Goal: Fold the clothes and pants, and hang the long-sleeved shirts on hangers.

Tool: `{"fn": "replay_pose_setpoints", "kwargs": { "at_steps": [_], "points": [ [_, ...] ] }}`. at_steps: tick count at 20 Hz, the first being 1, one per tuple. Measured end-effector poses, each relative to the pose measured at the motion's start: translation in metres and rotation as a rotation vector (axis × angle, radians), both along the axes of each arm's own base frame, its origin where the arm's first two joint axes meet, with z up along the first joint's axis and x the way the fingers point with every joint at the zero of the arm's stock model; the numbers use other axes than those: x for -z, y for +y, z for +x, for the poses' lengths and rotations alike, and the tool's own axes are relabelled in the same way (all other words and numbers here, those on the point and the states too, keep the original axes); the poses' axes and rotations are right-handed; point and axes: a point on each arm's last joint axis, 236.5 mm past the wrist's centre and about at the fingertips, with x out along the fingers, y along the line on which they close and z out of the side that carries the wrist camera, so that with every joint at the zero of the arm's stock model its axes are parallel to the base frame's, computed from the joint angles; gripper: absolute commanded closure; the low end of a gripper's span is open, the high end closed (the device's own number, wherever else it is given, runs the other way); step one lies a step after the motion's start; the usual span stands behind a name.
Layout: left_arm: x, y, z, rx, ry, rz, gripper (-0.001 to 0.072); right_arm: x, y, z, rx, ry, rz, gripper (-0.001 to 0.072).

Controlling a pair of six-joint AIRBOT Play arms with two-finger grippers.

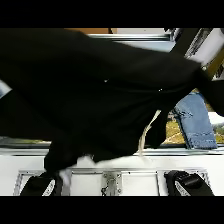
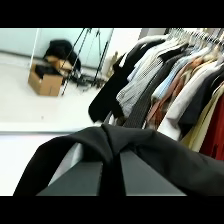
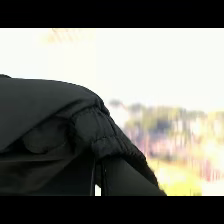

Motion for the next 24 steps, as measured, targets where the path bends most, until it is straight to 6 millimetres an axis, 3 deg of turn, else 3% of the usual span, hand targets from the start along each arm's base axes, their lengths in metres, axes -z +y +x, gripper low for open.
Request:
{"fn": "replay_pose_setpoints", "kwargs": {
  "at_steps": [3, 5, 9, 10, 11, 12, 13, 15, 18, 22, 24],
  "points": [
    [0.042, -0.006, 0.073, -0.010, 0.158, 0.032, 0.0682, 0.057, 0.006, 0.026, 0.006, 0.191, -0.040, 0.0686],
    [0.085, -0.011, 0.139, -0.018, 0.275, 0.046, 0.0682, 0.100, 0.011, 0.052, 0.007, 0.309, -0.089, 0.0686],
    [0.194, -0.032, 0.263, 0.006, 0.496, 0.032, 0.0681, 0.170, 0.011, 0.132, 0.053, 0.380, -0.167, 0.0680],
    [0.219, -0.036, 0.286, 0.014, 0.541, 0.035, 0.0639, 0.183, 0.007, 0.156, 0.081, 0.369, -0.171, 0.0673],
    [0.240, -0.040, 0.306, 0.022, 0.580, 0.033, 0.0328, 0.195, -0.001, 0.180, 0.117, 0.355, -0.173, 0.0623],
    [0.254, -0.042, 0.321, 0.029, 0.605, 0.031, 0.0032, 0.204, -0.010, 0.200, 0.153, 0.341, -0.163, 0.0327],
    [0.266, -0.042, 0.333, 0.039, 0.633, 0.030, 0.0018, 0.211, -0.022, 0.219, 0.193, 0.325, -0.148, 0.0093],
    [0.284, -0.034, 0.347, 0.045, 0.684, 0.041, 0.0019, 0.217, -0.050, 0.244, 0.269, 0.302, -0.118, 0.0085],
    [0.296, -0.004, 0.342, 0.025, 0.755, 0.067, 0.0019, 0.204, -0.092, 0.252, 0.363, 0.259, -0.096, 0.0085],
    [0.360, 0.037, 0.288, -0.041, 0.964, 0.160, 0.0018, 0.183, -0.113, 0.225, 0.381, 0.216, -0.140, 0.0085],
    [0.414, 0.041, 0.243, -0.047, 1.112, 0.167, 0.0018, 0.183, -0.111, 0.206, 0.366, 0.218, -0.160, 0.0085]
  ]
}}
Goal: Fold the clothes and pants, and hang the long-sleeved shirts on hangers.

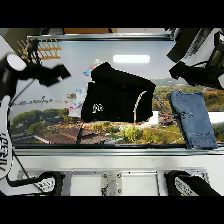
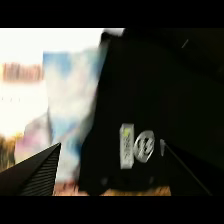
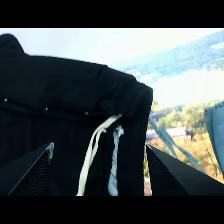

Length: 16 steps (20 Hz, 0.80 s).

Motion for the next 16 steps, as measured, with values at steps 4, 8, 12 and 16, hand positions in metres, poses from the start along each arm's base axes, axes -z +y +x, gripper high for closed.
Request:
{"fn": "replay_pose_setpoints", "kwargs": {
  "at_steps": [4, 8, 12, 16],
  "points": [
    [0.104, -0.014, -0.088, -0.100, 0.239, -0.102, 0.0018, 0.015, 0.008, -0.030, -0.028, 0.031, -0.011, 0.0085],
    [0.158, -0.032, -0.127, -0.258, 0.330, -0.244, 0.0018, 0.030, 0.019, -0.042, -0.055, 0.064, 0.010, 0.0085],
    [0.172, -0.047, -0.119, -0.309, 0.323, -0.289, 0.0018, 0.034, 0.026, -0.045, -0.069, 0.076, 0.021, 0.0085],
    [0.173, -0.069, -0.089, -0.281, 0.299, -0.302, 0.0030, 0.035, 0.028, -0.046, -0.074, 0.079, 0.027, 0.0085]
  ]
}}
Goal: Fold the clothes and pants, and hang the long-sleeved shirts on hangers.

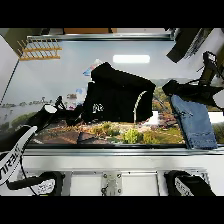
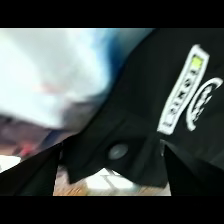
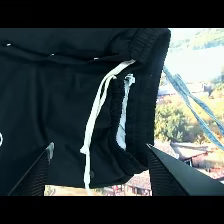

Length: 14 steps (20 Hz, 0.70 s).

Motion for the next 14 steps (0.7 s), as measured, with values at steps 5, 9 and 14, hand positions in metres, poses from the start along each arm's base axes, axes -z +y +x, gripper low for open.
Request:
{"fn": "replay_pose_setpoints", "kwargs": {
  "at_steps": [5, 9, 14],
  "points": [
    [0.000, -0.015, 0.028, 0.027, -0.027, -0.002, 0.0682, 0.003, 0.000, -0.001, 0.000, 0.008, 0.001, 0.0083],
    [-0.004, -0.016, 0.031, 0.061, -0.038, 0.016, 0.0681, 0.047, -0.010, -0.011, 0.016, 0.147, 0.003, 0.0079],
    [-0.016, -0.010, 0.022, 0.153, -0.065, 0.077, 0.0682, 0.148, -0.020, -0.033, 0.037, 0.439, 0.058, 0.0052]
  ]
}}
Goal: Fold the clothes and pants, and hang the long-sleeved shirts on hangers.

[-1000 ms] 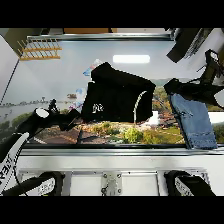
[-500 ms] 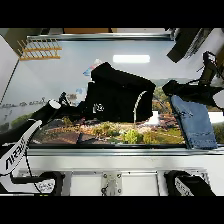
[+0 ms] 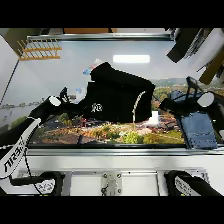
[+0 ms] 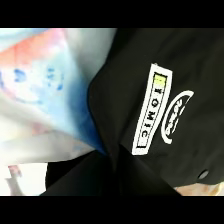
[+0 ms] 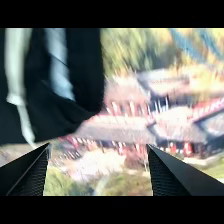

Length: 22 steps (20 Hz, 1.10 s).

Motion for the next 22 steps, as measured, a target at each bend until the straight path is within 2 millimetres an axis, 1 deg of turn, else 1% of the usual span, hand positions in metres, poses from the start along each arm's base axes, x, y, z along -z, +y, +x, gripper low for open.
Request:
{"fn": "replay_pose_setpoints", "kwargs": {
  "at_steps": [1, 3, 5, 8, 11, 12, 14, 15, 16, 18, 20, 21, 22],
  "points": [
    [-0.002, 0.000, -0.001, 0.012, -0.004, 0.005, 0.0682, 0.018, 0.006, -0.002, -0.017, 0.041, 0.026, 0.0052],
    [-0.004, 0.002, -0.003, 0.027, -0.008, 0.018, 0.0682, 0.046, 0.023, -0.001, -0.061, 0.087, 0.080, 0.0053],
    [-0.005, 0.002, -0.004, 0.034, -0.009, 0.021, 0.0682, 0.066, 0.045, 0.002, -0.102, 0.104, 0.133, 0.0053],
    [-0.005, 0.003, -0.005, 0.041, -0.008, 0.025, 0.0681, 0.085, 0.069, 0.011, -0.137, 0.086, 0.156, 0.0054],
    [-0.005, 0.003, -0.007, 0.047, -0.005, 0.028, 0.0681, 0.092, 0.079, 0.025, -0.135, 0.034, 0.146, 0.0065],
    [-0.005, 0.003, -0.007, 0.048, -0.004, 0.027, 0.0682, 0.093, 0.080, 0.029, -0.133, 0.019, 0.142, 0.0143],
    [-0.005, 0.003, -0.007, 0.048, -0.004, 0.027, 0.0682, 0.095, 0.080, 0.034, -0.130, 0.000, 0.129, 0.0474],
    [-0.005, 0.003, -0.007, 0.048, -0.004, 0.027, 0.0682, 0.096, 0.079, 0.035, -0.132, -0.006, 0.123, 0.0601],
    [-0.005, 0.003, -0.007, 0.048, -0.004, 0.027, 0.0681, 0.096, 0.079, 0.036, -0.135, -0.012, 0.115, 0.0685],
    [-0.005, 0.003, -0.007, 0.048, -0.004, 0.027, 0.0682, 0.098, 0.076, 0.037, -0.146, -0.018, 0.093, 0.0687],
    [-0.008, 0.004, -0.006, 0.044, -0.009, 0.026, 0.0682, 0.093, 0.072, 0.038, -0.164, -0.037, 0.067, 0.0686],
    [-0.015, 0.008, -0.003, 0.036, -0.025, 0.024, 0.0682, 0.085, 0.071, 0.041, -0.171, -0.058, 0.058, 0.0687],
    [-0.031, 0.014, 0.006, 0.018, -0.065, 0.021, 0.0682, 0.071, 0.069, 0.047, -0.177, -0.092, 0.051, 0.0687]
  ]
}}
